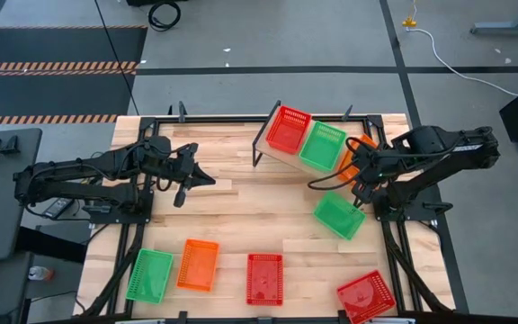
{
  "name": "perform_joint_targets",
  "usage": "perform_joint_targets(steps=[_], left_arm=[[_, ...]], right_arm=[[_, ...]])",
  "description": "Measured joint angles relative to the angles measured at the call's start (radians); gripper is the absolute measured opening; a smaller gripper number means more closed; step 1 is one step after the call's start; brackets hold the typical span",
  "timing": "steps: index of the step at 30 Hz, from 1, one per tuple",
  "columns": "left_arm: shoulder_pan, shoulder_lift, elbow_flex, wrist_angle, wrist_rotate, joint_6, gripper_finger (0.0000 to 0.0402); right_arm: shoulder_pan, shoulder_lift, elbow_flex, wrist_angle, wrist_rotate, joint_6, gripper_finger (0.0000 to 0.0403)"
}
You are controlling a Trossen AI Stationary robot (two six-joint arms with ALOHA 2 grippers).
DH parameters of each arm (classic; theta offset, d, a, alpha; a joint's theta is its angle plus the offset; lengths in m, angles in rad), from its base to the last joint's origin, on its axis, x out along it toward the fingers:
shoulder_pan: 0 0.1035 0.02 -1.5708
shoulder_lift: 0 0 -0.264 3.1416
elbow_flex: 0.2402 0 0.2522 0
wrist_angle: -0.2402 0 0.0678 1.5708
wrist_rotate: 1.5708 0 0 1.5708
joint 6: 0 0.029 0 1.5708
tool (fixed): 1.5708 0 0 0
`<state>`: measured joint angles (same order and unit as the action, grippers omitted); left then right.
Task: Stack baskets on shelf by color
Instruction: Stack the right orange bin on the orange bin on the shelf
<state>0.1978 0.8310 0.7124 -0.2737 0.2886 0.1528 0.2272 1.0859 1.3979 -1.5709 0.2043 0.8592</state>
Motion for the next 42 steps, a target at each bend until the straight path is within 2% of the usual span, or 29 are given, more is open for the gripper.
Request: perform_joint_targets(steps=[8,19,30,39,42], left_arm=[[0.000,0.000,0.000,0.000,0.000,-0.002,0.0024],[0.000,0.000,0.000,0.000,0.000,-0.002,0.0024],[0.000,0.000,0.000,0.000,0.000,-0.002,0.0017],[0.000,0.000,0.000,0.000,0.000,-0.003,0.0024],[0.000,0.000,0.000,0.002,0.000,-0.003,0.0020]], right_arm=[[0.000,0.000,0.000,0.000,0.000,0.028,0.0022],[0.000,0.001,0.000,0.000,0.034,0.022,0.0099],[0.000,0.056,-0.001,0.000,0.030,0.001,0.0090],[0.000,0.115,-0.129,0.002,-0.018,-0.033,0.0089],[0.000,0.131,-0.133,0.000,-0.021,-0.041,0.0085]])
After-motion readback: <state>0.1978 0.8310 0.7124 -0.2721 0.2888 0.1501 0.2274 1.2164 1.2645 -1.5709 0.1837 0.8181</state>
